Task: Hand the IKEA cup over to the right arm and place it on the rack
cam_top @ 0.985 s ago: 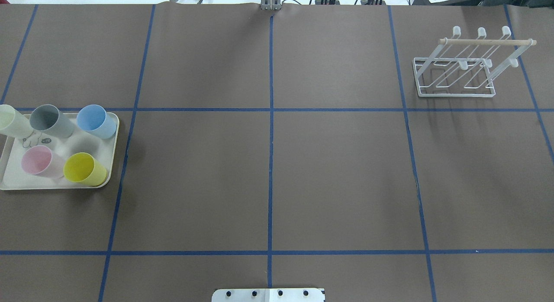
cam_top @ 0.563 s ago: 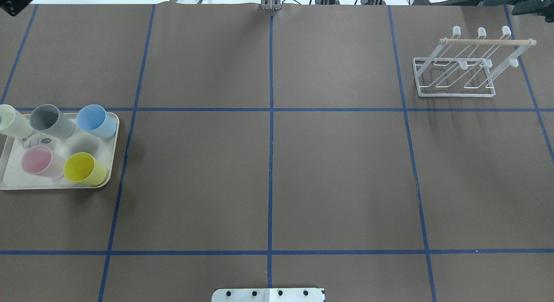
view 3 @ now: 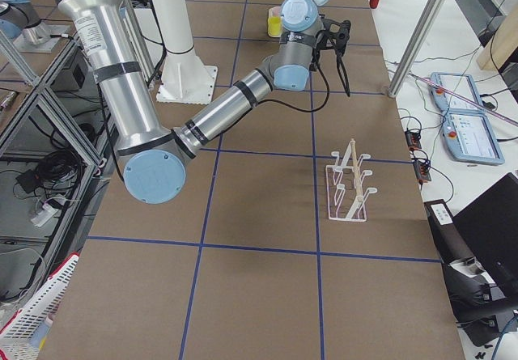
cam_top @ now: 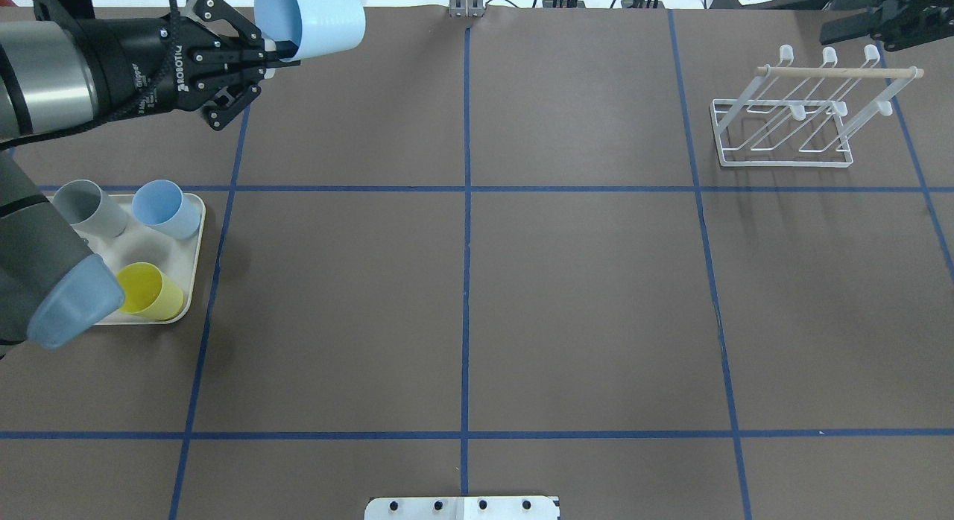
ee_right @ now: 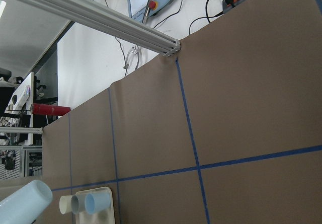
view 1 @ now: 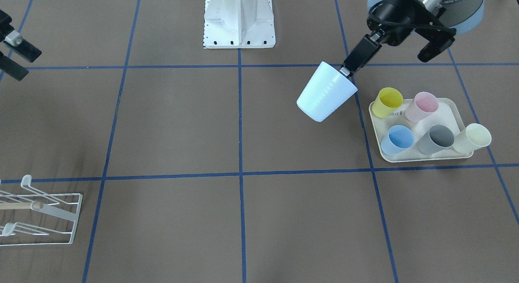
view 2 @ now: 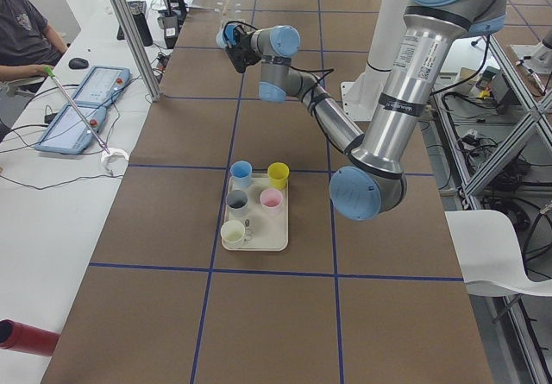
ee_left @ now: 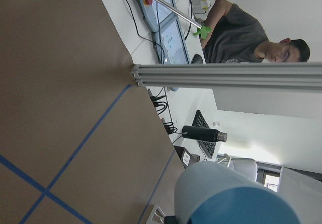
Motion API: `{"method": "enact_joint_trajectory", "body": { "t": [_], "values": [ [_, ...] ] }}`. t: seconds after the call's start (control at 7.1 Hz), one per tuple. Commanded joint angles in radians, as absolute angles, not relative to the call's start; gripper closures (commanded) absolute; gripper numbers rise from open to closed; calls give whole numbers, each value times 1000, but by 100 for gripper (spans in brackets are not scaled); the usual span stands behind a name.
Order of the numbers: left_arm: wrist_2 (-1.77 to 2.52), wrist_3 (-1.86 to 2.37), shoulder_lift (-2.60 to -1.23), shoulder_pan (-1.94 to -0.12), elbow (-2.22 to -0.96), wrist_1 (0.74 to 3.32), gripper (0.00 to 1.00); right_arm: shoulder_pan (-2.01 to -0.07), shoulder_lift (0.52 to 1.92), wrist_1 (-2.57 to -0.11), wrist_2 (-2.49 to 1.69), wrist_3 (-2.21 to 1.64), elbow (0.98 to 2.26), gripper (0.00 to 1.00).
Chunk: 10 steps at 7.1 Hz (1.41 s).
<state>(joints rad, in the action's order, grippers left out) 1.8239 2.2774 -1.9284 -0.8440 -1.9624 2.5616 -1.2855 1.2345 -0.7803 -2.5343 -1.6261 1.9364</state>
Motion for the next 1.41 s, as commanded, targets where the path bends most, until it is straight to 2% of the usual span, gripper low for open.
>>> {"method": "enact_joint_trajectory", "body": {
  "t": [0.0,0.28,0.56,0.99,1.27],
  "values": [
    [1822,2342,-1947,-812,-1971,2574,100,-1188,1226,-578,-2440,-1762,1930,1],
    [1821,2345,-1947,-810,-1970,2630,100,-1044,1235,-401,-2280,-1860,1924,1],
    [1819,2371,-1931,-767,-1948,2791,100,-968,1235,-280,-2229,-1862,1890,1],
    [1816,2468,-1918,-758,-1815,3107,100,-843,1235,-163,-2116,-1862,1884,1],
    [1818,2519,-1919,-747,-1815,3137,100,-761,1224,-121,-2069,-1862,1884,1]
  ]
}}
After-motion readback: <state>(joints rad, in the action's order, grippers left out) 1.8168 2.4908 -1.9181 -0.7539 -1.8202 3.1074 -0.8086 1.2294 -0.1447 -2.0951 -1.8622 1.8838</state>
